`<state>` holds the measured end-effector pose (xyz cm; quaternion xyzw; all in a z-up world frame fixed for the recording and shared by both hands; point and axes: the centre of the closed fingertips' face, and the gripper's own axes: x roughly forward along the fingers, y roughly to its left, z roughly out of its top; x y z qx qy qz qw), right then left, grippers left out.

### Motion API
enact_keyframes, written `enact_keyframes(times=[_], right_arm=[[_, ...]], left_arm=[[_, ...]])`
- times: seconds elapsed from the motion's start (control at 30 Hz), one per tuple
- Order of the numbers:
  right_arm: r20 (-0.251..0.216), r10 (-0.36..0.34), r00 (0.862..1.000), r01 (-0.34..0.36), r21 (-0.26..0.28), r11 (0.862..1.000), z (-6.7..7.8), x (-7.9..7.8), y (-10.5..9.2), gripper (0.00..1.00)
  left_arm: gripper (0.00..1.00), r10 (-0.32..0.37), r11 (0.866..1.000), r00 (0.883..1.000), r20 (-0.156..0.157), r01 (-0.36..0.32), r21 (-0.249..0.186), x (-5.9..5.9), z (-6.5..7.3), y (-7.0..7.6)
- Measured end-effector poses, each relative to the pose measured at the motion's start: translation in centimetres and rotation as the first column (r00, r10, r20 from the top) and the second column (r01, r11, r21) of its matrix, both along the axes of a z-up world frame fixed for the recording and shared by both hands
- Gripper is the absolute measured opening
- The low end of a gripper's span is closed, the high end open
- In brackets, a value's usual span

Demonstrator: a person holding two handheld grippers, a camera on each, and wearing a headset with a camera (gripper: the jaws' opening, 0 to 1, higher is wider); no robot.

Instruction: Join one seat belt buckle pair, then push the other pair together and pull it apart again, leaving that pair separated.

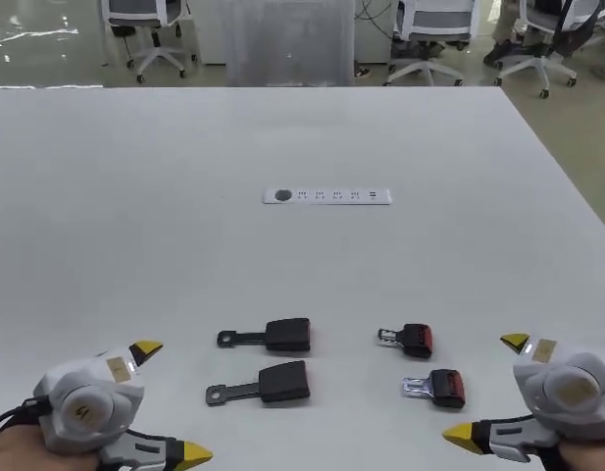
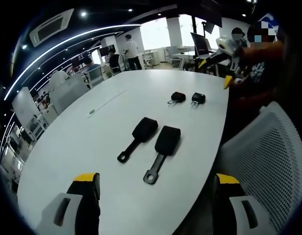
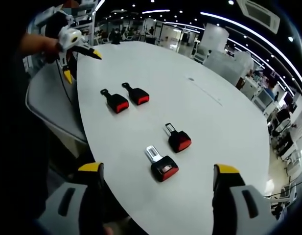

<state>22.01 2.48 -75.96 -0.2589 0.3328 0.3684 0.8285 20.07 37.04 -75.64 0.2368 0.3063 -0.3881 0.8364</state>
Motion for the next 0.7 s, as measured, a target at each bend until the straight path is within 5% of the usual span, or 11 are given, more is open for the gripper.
enact_keyframes(times=[0.23, 0.3, 0.5, 0.6, 0.7], right_arm=[[-0.021, 0.026, 0.999, -0.026, 0.007, 1.000, -0.8, -0.4, 0.5, 0.88], [0.023, 0.069, 0.997, -0.069, -0.002, 0.998, -0.5, -0.1, 0.8, 0.86], [0.034, 0.101, 0.994, -0.101, 0.008, 0.995, -0.5, 0.0, 1.3, 0.78], [0.052, 0.131, 0.990, -0.131, -0.006, 0.991, -0.8, 0.3, 1.4, 0.76], [0.029, 0.167, 0.986, -0.166, -0.030, 0.986, -1.7, 0.2, 1.7, 0.73]], left_arm=[[0.93, -0.033, 0.999, 0.999, -0.013, 0.033, 0.007, 0.3, -0.2, -0.9], [0.93, -0.044, 0.999, 0.999, -0.024, 0.044, 0.005, 0.4, -0.4, -1.4], [0.82, -0.058, 0.998, 0.998, -0.032, 0.058, 0.010, 1.2, -1.0, -2.4], [0.77, -0.118, 0.992, 0.993, -0.007, 0.118, 0.049, 1.5, -1.4, -3.0], [0.73, -0.140, 0.987, 0.990, -0.022, 0.141, 0.077, 1.8, -2.5, -3.5]])
